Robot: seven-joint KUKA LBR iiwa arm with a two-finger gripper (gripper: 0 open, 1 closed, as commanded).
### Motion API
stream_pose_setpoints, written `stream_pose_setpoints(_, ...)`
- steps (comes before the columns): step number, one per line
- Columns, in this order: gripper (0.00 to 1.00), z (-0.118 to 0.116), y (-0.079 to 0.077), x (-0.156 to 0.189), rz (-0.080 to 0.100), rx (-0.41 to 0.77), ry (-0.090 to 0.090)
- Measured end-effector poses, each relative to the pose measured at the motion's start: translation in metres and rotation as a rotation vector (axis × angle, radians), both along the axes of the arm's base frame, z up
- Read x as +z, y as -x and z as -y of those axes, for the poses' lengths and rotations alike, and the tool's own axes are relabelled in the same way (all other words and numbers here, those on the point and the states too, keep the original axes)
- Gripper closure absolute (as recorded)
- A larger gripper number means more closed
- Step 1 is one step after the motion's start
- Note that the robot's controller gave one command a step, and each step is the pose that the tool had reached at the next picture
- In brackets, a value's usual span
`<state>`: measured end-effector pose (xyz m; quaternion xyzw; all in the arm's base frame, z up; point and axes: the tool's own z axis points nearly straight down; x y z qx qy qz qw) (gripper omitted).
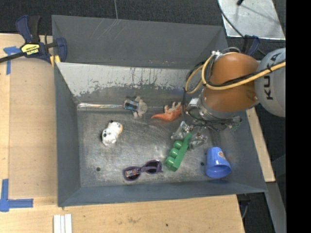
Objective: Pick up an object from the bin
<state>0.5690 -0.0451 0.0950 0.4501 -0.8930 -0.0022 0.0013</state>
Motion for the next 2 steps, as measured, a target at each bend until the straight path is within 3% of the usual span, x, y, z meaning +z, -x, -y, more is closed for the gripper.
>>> stream_pose_setpoints(2, 1.00, 0.001, -0.003, 0.035, 0.012, -0.002, 0.003)
